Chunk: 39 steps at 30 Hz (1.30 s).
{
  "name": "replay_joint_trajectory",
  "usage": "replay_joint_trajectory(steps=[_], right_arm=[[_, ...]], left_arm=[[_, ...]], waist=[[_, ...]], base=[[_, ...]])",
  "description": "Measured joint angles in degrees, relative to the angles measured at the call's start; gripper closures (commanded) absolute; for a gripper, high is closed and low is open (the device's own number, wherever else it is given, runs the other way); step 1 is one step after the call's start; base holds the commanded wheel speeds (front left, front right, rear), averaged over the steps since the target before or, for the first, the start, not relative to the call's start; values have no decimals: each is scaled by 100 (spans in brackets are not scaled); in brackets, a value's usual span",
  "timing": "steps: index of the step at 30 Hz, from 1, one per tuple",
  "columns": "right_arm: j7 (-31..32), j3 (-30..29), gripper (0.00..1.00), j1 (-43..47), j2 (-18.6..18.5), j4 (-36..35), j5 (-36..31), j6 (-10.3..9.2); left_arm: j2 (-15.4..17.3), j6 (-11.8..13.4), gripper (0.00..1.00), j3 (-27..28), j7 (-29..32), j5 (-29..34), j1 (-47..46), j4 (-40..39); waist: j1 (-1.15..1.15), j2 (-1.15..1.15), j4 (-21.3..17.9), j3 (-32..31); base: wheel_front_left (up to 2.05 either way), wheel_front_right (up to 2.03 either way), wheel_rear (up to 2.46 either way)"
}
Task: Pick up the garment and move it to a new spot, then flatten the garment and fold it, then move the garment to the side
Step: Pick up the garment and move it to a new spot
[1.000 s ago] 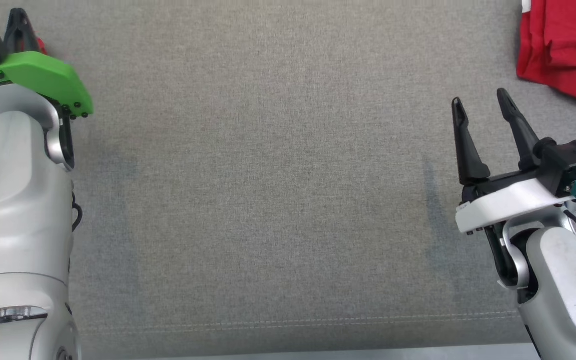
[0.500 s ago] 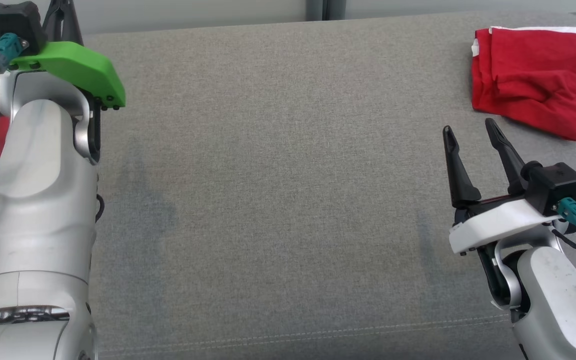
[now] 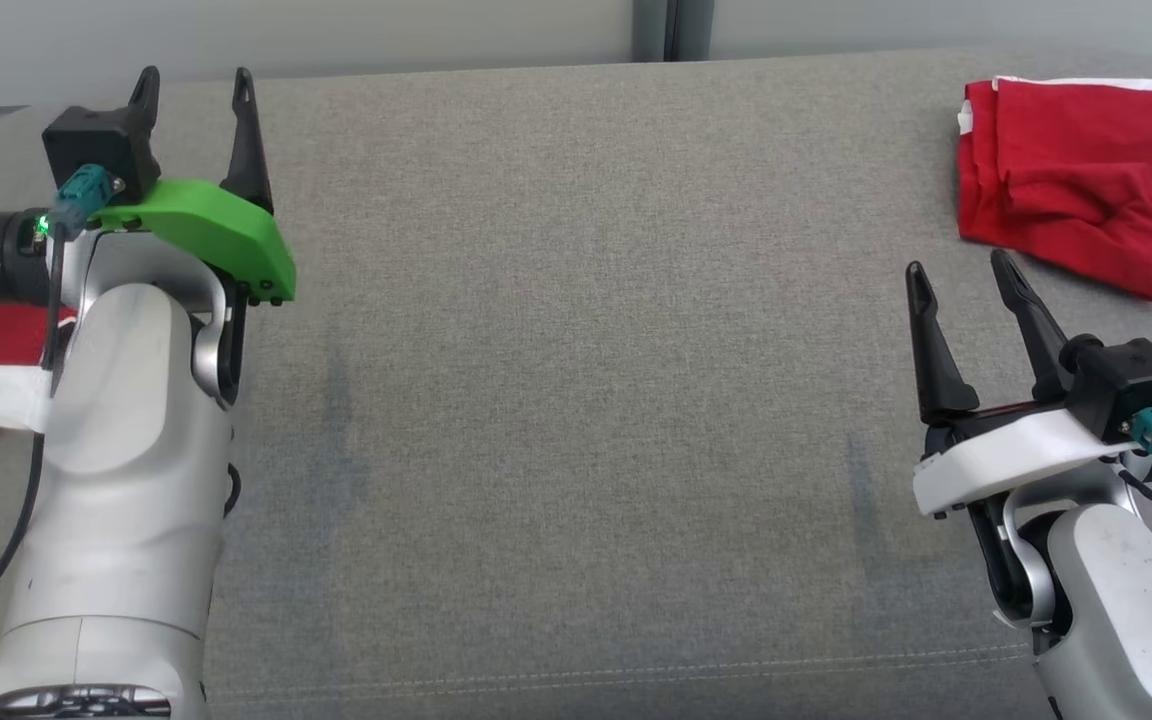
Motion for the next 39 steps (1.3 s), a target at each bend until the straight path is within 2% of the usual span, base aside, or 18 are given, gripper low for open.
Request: replay_joint_trajectory(steps=[10,18,26,31,39], right_arm=[[-118,-18,0,23,125,122,99,-7],[-207,-48,0,205,216,250,140,-40],[-218,-43,0,542,293,361,183,-41],[-236,-51,0,655,312,375,185,-41],[-258,-48,0,703,365,376,185,-42]], left_arm=[[13,-48,0,-182,0,-659,1265,-720],[25,-31,0,-403,0,-891,2304,-1301],[59,207,0,-523,0,-1049,3287,-1928],[85,319,0,-632,0,-1195,3617,-2471],[99,472,0,-849,0,-1293,4111,-2918]], waist=[[0,0,48,-298],[0,0,54,-613],[0,0,3,-927],[0,0,-53,-1034],[0,0,-90,-1082]], base=[[0,0,0],[0,0,0],[0,0,0],[0,0,0],[0,0,0]])
